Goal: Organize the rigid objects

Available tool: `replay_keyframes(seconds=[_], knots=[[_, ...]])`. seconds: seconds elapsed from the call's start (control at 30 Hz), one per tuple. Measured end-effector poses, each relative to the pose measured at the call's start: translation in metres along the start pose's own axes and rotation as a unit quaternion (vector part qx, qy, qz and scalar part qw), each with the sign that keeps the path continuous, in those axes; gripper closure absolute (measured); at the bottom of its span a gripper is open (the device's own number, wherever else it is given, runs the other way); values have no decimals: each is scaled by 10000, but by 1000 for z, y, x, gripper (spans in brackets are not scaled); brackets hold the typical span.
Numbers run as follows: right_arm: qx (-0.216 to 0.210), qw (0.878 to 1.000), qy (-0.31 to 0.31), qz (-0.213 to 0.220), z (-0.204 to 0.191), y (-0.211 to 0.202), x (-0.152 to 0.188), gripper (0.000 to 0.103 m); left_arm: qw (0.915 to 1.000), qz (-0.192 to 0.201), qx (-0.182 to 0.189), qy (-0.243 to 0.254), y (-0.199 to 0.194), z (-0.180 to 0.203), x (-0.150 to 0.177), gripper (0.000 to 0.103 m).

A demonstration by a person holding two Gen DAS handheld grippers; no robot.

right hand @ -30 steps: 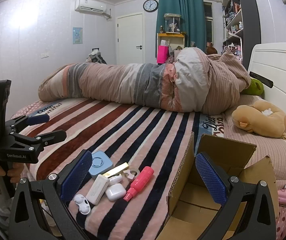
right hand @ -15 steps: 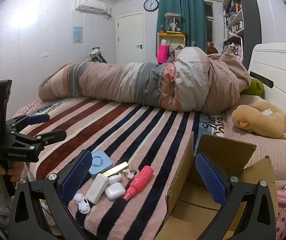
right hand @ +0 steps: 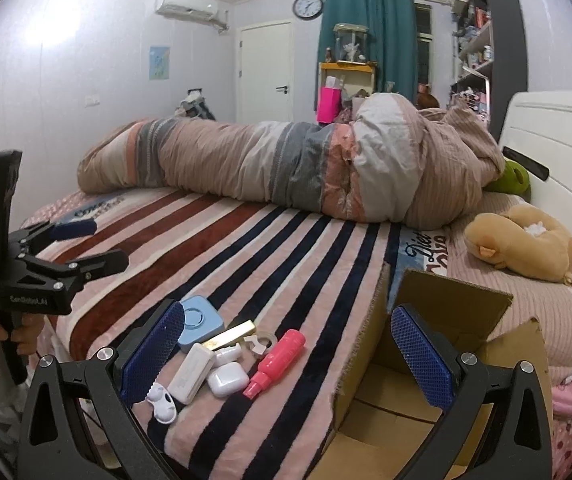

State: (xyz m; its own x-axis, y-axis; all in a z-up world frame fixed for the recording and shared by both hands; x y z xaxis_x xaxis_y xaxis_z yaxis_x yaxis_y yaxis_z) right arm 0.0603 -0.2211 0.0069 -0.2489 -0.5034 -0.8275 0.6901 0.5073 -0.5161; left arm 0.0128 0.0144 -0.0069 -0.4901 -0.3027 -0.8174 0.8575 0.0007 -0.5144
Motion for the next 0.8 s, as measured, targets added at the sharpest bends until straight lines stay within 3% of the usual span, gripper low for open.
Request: replay_keyframes(seconds=[0.17,0.27,0.33,0.43,0.6,0.73,0.8], knots=[[-36,9951,-815,-567,-36,32,-12,13,9999,-142,-79,-6,12,-34,2,0],[-442,9890,-1217,-718,-67,65,-17,13,9996,-241,-133,-10,22,-60,3,0],[-913,9831,-1255,-971,-82,93,-17,13,9992,-336,-190,33,31,-76,4,1],[-1211,9809,-1265,-848,-100,135,-21,13,9979,-588,-246,80,47,-100,10,1],[-1843,9662,-1047,-1470,-123,204,0,12,9960,-887,-41,48,75,-125,20,1],[-2052,9533,-1166,-1886,-134,243,18,11,9933,-1150,-82,-44,92,-135,29,1],[-1989,9527,-1148,-1990,-132,258,24,8,9918,-1274,-50,-88,97,-138,32,1]])
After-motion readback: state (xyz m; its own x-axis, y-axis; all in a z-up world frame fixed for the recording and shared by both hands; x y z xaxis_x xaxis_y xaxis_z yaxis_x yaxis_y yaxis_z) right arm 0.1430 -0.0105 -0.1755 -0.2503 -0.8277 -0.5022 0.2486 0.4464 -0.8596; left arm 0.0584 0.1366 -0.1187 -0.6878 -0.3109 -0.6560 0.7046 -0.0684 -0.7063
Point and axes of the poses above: each gripper's, at about its wrist camera, not at the fingertips, and y roughly the way its jaws point, z to its right, x to its underside, the point moved 2 cm from there along y, roughly the way its jaws point, and after that the axes turned 13 degrees about -y, right-handed, at the moved point
